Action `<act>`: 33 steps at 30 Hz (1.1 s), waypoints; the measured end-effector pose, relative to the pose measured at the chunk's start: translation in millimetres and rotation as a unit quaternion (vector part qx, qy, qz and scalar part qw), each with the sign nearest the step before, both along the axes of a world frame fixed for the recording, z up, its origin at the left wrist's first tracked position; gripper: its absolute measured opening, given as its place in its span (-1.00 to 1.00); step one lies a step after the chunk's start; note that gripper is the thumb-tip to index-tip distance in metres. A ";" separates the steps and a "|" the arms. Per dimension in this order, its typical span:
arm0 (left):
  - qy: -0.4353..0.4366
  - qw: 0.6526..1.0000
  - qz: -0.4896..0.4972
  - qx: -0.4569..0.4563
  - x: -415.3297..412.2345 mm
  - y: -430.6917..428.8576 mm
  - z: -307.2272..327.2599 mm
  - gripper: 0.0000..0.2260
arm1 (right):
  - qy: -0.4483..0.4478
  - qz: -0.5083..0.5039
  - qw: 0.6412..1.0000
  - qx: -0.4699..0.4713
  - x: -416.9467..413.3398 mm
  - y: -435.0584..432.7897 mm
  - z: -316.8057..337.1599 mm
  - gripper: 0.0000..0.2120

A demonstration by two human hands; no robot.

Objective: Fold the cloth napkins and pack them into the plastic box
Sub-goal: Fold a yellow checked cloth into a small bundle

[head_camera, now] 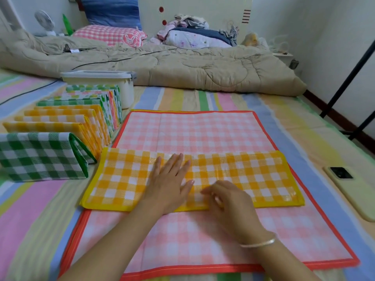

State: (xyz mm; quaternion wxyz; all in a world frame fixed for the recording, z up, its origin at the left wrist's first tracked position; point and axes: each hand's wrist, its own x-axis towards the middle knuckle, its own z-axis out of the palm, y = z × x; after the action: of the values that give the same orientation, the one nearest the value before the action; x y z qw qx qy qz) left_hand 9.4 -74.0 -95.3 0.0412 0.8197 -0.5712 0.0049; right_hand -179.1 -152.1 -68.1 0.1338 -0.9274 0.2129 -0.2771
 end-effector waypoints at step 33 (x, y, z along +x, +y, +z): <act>0.063 0.954 0.278 0.096 63.4 49.9 18.0 -0.08 | 0.311 -0.318 0.888 0.118 -8.8 -117.5 -25.1 -0.12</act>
State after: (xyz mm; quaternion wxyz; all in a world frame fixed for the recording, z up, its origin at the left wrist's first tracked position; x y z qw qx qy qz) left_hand 72.8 -24.2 -77.4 -0.0045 0.9448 -0.3150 -0.0898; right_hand -187.9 -269.6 -93.2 0.0737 -0.8261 0.5581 0.0250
